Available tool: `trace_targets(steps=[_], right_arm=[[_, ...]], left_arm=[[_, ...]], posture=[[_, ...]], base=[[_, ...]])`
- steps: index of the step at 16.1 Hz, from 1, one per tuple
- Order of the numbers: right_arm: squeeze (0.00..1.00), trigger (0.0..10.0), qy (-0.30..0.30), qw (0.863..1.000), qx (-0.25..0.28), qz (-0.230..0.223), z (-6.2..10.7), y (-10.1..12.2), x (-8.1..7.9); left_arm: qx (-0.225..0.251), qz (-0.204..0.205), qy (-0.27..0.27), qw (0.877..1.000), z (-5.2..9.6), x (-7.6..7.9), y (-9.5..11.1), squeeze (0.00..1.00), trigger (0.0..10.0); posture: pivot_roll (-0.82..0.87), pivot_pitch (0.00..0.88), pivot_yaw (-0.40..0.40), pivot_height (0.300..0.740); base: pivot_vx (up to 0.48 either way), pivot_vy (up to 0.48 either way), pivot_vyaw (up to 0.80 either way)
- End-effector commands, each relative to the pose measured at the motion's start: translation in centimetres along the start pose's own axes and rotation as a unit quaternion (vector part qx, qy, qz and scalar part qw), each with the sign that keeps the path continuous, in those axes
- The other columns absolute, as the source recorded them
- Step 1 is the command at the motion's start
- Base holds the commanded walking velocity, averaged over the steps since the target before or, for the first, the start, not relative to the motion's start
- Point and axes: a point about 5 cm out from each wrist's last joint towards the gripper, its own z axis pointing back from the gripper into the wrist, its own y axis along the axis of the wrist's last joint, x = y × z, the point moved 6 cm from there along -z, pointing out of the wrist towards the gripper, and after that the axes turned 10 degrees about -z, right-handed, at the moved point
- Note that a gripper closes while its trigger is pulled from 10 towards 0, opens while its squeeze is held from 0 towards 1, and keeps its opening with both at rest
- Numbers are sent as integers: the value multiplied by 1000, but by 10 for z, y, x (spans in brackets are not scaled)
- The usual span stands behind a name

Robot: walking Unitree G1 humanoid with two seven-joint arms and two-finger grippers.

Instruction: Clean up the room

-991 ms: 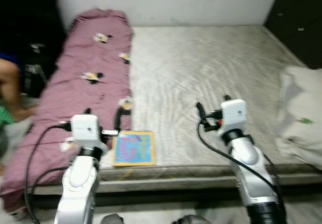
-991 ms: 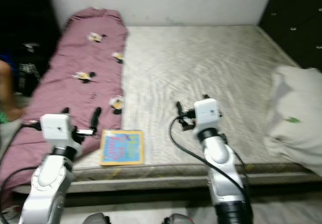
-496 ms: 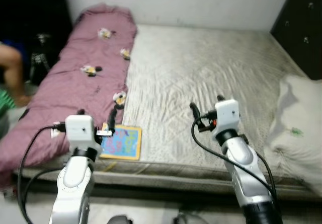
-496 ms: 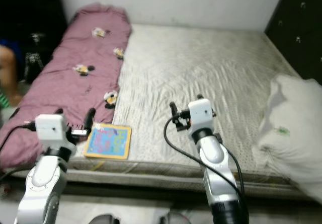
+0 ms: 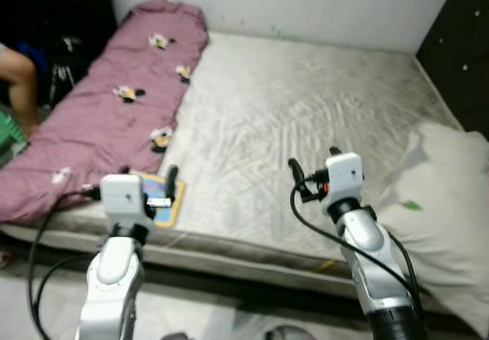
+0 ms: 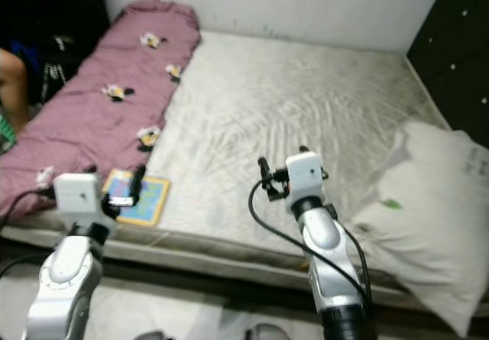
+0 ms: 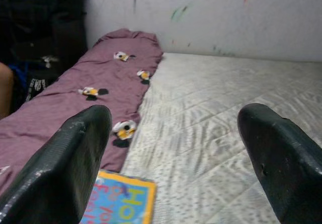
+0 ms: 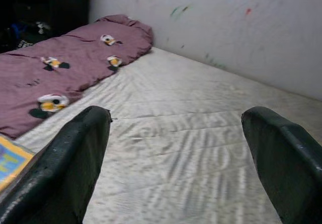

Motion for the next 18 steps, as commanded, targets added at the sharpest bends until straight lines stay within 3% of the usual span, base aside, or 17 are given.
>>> trace_targets(steps=[1,8,18], right_arm=[[0,10000,-9,1000,7,8,0,5,7],[0,10000,-10,1000,7,10,0,4,7],[0,10000,-13,1000,5,11,0,3,8]], left_arm=[[4,6,-8,1000,-2,7,3,0,10000],[5,7,-10,1000,-2,8,3,0,10000],[15,17,-20,1000,-3,11,7,0,10000]], posture=[[-61,0,-17,740],[-63,0,-16,740],[-65,0,-13,740]], base=[[0,-412,0],[0,-367,0],[0,0,0]])
